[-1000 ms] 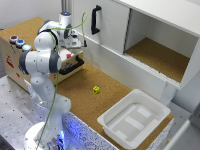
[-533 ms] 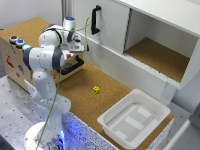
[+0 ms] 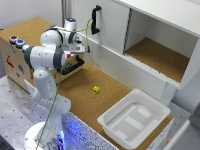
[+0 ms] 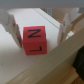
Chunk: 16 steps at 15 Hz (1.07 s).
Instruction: Lift the pink block
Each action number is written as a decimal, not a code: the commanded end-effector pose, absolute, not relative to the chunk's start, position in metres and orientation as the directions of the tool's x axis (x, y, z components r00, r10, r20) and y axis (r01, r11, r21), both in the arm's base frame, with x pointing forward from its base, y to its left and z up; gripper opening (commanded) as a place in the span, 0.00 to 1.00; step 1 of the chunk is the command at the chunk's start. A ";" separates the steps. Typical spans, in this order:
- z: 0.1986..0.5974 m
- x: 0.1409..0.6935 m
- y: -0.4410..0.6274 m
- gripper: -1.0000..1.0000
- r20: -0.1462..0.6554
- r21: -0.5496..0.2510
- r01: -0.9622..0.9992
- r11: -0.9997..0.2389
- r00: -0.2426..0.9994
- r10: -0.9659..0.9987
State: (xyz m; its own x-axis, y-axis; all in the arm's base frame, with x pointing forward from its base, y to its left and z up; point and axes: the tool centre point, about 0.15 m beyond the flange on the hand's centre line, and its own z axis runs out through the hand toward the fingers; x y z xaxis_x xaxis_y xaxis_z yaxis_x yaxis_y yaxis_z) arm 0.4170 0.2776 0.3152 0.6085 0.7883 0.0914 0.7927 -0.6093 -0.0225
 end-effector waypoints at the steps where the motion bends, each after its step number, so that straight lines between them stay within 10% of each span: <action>1: 0.314 0.422 0.285 0.00 0.066 0.031 0.786 -0.617 0.614 0.786; 16: 0.460 0.397 0.200 0.00 0.204 0.134 0.517 -0.845 0.820 0.534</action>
